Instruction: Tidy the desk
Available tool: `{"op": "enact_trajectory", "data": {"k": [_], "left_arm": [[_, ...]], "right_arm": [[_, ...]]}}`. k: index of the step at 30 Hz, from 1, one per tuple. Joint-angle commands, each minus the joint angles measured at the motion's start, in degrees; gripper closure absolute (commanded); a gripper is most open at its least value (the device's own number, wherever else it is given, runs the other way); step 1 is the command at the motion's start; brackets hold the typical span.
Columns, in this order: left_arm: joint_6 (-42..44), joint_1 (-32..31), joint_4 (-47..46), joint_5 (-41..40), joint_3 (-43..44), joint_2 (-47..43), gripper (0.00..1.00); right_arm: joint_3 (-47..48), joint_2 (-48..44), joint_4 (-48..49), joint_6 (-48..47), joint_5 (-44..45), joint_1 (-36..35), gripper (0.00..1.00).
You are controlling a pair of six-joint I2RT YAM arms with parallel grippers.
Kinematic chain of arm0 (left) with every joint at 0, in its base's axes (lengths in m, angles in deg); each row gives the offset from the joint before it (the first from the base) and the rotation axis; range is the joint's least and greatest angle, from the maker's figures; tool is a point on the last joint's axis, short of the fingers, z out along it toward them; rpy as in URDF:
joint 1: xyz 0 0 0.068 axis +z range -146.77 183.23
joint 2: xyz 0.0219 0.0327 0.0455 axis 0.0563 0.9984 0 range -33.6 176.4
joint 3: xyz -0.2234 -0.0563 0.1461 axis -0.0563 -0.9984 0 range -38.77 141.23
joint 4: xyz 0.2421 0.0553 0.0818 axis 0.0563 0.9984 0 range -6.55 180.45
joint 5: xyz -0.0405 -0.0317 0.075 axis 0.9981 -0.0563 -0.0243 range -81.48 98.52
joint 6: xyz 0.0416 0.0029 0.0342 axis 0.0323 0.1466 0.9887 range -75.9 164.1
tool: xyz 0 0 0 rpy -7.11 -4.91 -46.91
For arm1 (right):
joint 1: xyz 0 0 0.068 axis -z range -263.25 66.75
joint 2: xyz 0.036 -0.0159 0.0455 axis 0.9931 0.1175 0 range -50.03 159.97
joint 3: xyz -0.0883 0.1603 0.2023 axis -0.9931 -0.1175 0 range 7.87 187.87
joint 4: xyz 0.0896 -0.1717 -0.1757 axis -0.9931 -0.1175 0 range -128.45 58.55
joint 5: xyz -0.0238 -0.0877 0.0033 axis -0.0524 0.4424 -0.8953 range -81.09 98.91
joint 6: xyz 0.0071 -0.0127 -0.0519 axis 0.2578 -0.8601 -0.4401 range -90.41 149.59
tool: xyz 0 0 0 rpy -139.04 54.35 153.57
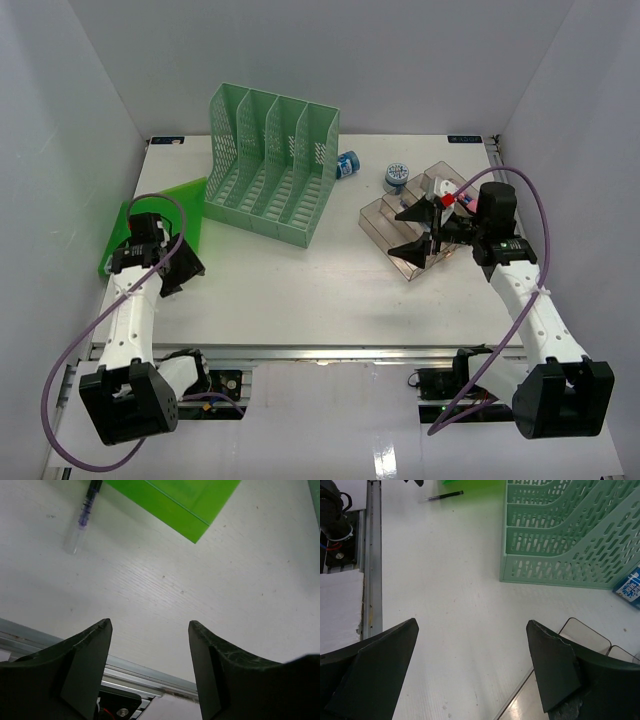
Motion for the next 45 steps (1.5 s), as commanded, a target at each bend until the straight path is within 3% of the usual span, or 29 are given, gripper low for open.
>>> {"op": "enact_trajectory", "data": {"k": [1, 4, 9, 13, 22, 29, 36, 45], "left_arm": [[1.4, 2.1, -1.9, -2.0, 4.4, 6.5, 0.21], [3.7, 2.8, -3.8, -4.6, 5.2, 12.6, 0.13], [5.6, 3.6, -7.2, -5.9, 4.7, 19.3, 0.10], [6.1, 3.8, -12.4, -7.5, 2.3, 17.7, 0.11], [16.5, 3.7, -19.9, -7.4, -0.7, 15.6, 0.12], [22.3, 3.8, -21.9, -3.7, -0.3, 20.7, 0.31], [22.8, 3.9, -23.6, -5.1, 0.8, 24.5, 0.35], [24.7, 3.9, -26.4, -4.5, 1.9, 29.5, 0.53]], "right_arm": [[-0.5, -2.1, 2.1, 0.9, -2.7, 0.3, 0.05], [-0.6, -2.7, 2.0, 1.0, -3.0, 0.3, 0.05], [-0.6, -3.3, 2.0, 1.3, -3.7, 0.6, 0.06], [-0.6, -3.7, 2.0, 1.1, -4.2, 0.8, 0.06], [-0.6, -3.7, 2.0, 1.2, -4.4, 0.9, 0.06], [-0.7, -3.2, 2.0, 1.2, -4.3, 1.3, 0.06], [-0.7, -2.8, 2.0, 1.1, -4.2, 1.5, 0.06], [-0.8, -2.5, 2.0, 1.1, -4.2, 2.2, 0.06]]}}
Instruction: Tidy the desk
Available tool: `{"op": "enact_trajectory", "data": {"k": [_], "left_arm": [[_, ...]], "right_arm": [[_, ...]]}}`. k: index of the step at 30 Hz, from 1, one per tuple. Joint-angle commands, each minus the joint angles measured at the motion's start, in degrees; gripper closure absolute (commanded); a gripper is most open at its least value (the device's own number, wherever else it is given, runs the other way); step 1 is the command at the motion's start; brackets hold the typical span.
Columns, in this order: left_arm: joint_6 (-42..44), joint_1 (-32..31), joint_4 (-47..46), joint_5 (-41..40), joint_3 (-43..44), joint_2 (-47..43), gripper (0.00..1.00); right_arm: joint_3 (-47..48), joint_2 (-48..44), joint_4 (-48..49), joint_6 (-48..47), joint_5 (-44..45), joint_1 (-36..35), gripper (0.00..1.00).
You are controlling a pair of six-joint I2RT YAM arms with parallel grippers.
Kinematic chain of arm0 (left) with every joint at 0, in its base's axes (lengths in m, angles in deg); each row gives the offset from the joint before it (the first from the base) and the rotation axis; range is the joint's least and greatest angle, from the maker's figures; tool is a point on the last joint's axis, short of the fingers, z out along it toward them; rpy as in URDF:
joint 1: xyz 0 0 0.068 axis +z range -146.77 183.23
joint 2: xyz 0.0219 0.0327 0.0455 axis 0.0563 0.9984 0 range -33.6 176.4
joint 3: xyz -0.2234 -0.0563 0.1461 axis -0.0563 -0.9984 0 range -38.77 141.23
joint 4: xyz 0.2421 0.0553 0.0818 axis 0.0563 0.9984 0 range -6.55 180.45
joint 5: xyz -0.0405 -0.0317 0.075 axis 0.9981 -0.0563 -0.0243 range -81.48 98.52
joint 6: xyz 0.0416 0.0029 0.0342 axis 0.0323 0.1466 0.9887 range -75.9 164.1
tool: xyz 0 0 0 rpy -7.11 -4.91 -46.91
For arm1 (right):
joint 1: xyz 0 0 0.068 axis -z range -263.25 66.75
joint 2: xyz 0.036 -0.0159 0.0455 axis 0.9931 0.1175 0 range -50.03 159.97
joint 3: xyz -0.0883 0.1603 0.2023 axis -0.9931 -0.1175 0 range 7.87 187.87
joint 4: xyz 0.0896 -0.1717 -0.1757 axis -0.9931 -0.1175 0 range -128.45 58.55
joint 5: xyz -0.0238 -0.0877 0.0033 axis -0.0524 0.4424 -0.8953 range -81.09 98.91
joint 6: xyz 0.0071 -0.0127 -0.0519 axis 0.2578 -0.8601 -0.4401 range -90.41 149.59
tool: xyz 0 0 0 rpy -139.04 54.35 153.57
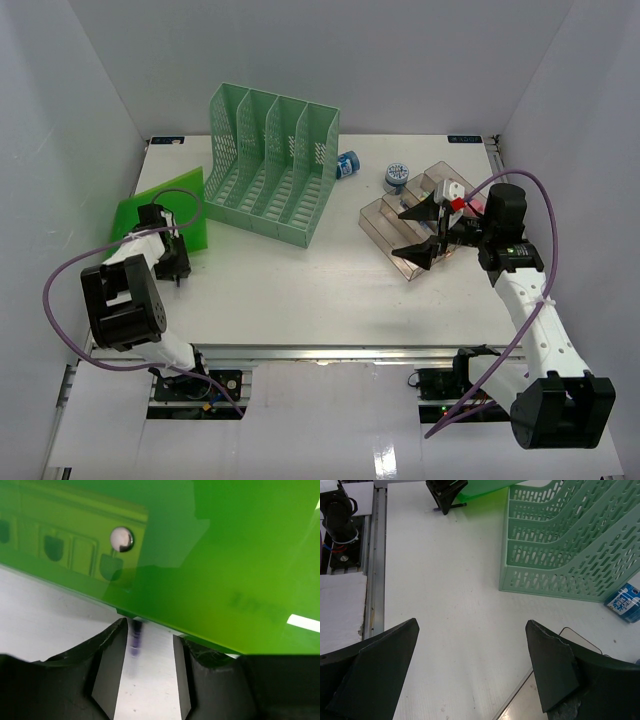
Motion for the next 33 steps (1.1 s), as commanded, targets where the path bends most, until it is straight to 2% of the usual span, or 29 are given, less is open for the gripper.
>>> {"op": "enact_trajectory", "data": {"k": [1, 11, 17, 28, 33], "left_arm": [[1.0, 0.3, -4.0, 0.9, 1.9, 1.5, 0.56], [0.6, 0.3, -4.1, 1.5, 2.6, 2.4, 0.81], [-2.8, 0.3, -2.6, 7.5, 3.6, -2.1, 0.95], [-14.7, 0.1, 5.0, 28.3, 2.5, -15.9, 0.99], [-19.0, -1.5, 6.7, 36.6, -2.6, -20.5, 1.00]], "right_arm": [[-0.8, 0.2, 1.3, 0.6, -1.3, 0.7, 0.06], [-0.9, 0.7, 1.3, 0.5, -1.2, 0.8, 0.06], [-0.9, 0.6, 1.3, 0.4, -1.3, 0.8, 0.06], [-1.0, 0.5, 1.3, 0.3, -1.4, 0.8, 0.06], [-1.0, 0.6, 1.3, 0.3, -1.2, 0.8, 0.06]]}}
